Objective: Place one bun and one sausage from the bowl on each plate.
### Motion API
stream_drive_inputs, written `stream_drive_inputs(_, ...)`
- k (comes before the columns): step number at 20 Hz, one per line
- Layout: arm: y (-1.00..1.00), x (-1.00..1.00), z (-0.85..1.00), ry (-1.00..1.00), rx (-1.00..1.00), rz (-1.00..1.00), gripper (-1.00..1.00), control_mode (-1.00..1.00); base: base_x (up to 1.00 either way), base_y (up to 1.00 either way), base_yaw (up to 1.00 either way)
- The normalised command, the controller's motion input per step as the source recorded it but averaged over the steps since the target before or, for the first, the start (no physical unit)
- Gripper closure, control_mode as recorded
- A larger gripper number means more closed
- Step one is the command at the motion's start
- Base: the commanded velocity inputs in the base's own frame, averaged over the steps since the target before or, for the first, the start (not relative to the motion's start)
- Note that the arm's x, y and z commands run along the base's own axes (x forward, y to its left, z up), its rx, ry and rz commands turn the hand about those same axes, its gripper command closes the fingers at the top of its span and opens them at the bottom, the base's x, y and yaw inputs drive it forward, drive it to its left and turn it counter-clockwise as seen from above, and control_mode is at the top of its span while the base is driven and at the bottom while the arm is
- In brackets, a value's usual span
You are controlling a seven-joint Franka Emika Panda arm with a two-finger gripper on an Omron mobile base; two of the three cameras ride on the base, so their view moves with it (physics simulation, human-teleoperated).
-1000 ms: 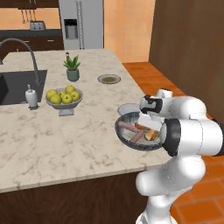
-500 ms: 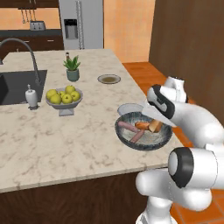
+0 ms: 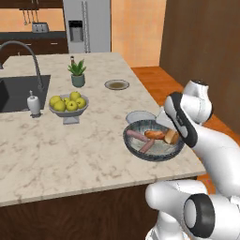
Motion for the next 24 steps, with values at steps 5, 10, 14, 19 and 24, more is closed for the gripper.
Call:
stream_drive_inputs(5, 0.15, -0.30, -0.03, -0.03, -0.03, 0.05, 1.00, 1.00, -0.14, -0.13, 0.09)
stream_drive_inputs(10, 0.00, 0.00, 0.00, 0.00, 0.00, 0.00, 1.00, 1.00, -0.33, -0.99, 0.38)
stream_drive_inputs(14, 0.00, 0.00, 0.00, 0.00, 0.00, 0.00, 1.00, 1.00, -0.20, -1.00, 0.41)
stream_drive_inputs(19, 0.00, 0.00, 0.00, 0.00, 0.00, 0.00, 1.00, 1.00, 0.10, -1.00, 0.39)
stream_drive_inputs(24, 0.00, 0.00, 0.00, 0.00, 0.00, 0.00, 1.00, 1.00, 0.47, -0.97, 0.44)
